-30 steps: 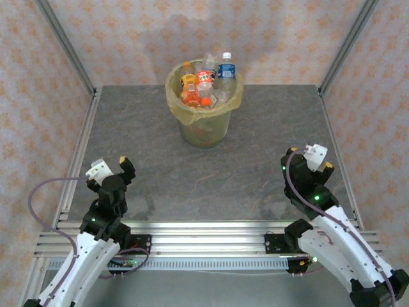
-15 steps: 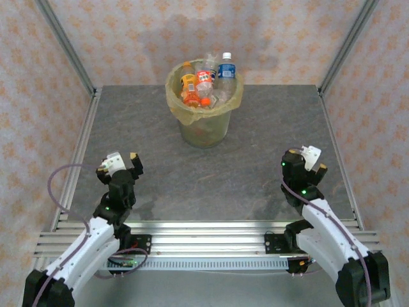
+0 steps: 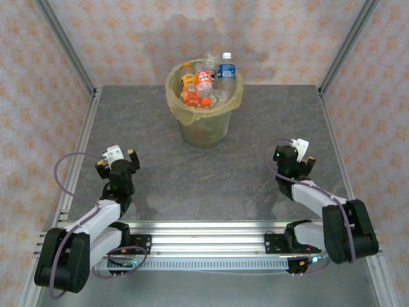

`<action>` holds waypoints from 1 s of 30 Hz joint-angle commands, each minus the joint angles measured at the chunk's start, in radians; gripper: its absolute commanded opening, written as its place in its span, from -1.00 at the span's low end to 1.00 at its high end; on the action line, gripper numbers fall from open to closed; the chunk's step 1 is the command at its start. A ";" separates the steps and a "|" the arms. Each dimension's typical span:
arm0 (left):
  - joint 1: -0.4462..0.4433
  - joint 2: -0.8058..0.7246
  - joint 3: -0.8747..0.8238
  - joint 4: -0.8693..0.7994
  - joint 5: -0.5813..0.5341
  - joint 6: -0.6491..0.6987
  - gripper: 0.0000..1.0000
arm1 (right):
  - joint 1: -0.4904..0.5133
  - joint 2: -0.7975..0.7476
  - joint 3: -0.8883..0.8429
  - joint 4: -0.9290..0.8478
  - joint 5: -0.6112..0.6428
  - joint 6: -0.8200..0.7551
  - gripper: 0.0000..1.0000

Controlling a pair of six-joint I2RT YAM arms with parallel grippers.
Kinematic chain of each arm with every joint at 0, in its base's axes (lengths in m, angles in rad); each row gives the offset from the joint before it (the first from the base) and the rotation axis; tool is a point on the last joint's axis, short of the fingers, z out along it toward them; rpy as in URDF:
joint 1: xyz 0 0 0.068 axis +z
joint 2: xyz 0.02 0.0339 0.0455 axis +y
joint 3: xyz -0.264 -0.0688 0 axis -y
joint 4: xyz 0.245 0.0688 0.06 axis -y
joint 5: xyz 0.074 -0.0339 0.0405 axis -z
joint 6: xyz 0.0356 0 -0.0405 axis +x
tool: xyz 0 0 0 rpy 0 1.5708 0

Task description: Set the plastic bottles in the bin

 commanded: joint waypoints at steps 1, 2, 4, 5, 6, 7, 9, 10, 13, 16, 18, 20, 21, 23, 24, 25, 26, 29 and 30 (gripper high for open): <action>0.035 0.046 0.010 0.118 0.067 -0.002 1.00 | -0.007 0.040 0.030 0.116 -0.043 -0.022 0.99; 0.039 0.067 0.014 0.139 0.077 -0.002 1.00 | -0.006 0.051 0.030 0.133 -0.054 -0.026 0.99; 0.043 0.108 0.029 0.164 0.094 -0.002 1.00 | -0.007 0.069 0.034 0.160 -0.076 -0.033 0.99; 0.043 0.133 0.042 0.173 0.102 -0.002 1.00 | -0.007 0.077 0.037 0.170 -0.087 -0.039 0.99; 0.044 0.156 0.053 0.182 0.109 -0.001 1.00 | -0.006 0.084 0.038 0.183 -0.098 -0.044 0.99; 0.045 0.182 0.064 0.198 0.119 -0.001 1.00 | -0.006 0.092 0.038 0.199 -0.110 -0.052 0.99; 0.045 0.238 0.085 0.235 0.137 0.001 1.00 | -0.007 0.103 0.035 0.231 -0.130 -0.068 0.99; 0.045 0.273 0.094 0.260 0.144 0.006 1.00 | -0.007 0.110 0.033 0.247 -0.144 -0.076 0.99; 0.045 0.367 0.113 0.320 0.164 0.022 1.00 | -0.008 0.121 0.033 0.267 -0.169 -0.104 0.99; 0.045 0.423 0.131 0.339 0.196 0.036 1.00 | -0.007 0.118 0.011 0.316 -0.195 -0.139 0.99; 0.045 0.454 0.141 0.347 0.216 0.043 1.00 | -0.010 0.117 -0.007 0.356 -0.208 -0.160 0.99; 0.045 0.485 0.165 0.342 0.229 0.053 1.00 | -0.019 0.117 -0.018 0.382 -0.225 -0.168 0.99; 0.045 0.481 0.183 0.300 0.235 0.052 1.00 | -0.026 0.116 -0.019 0.389 -0.234 -0.168 0.99; 0.045 0.489 0.208 0.265 0.245 0.058 1.00 | -0.050 0.119 -0.028 0.409 -0.264 -0.163 0.99; 0.045 0.488 0.207 0.260 0.247 0.058 1.00 | -0.068 0.128 -0.038 0.437 -0.281 -0.155 0.99; 0.045 0.491 0.206 0.268 0.246 0.059 1.00 | -0.088 0.145 -0.051 0.476 -0.294 -0.141 0.99; 0.045 0.489 0.210 0.257 0.246 0.059 1.00 | -0.111 0.164 -0.058 0.508 -0.310 -0.123 0.99; 0.044 0.491 0.211 0.258 0.245 0.061 1.00 | -0.148 0.217 -0.051 0.534 -0.355 -0.097 0.99; 0.045 0.491 0.211 0.256 0.245 0.061 1.00 | -0.151 0.238 -0.045 0.544 -0.362 -0.095 0.99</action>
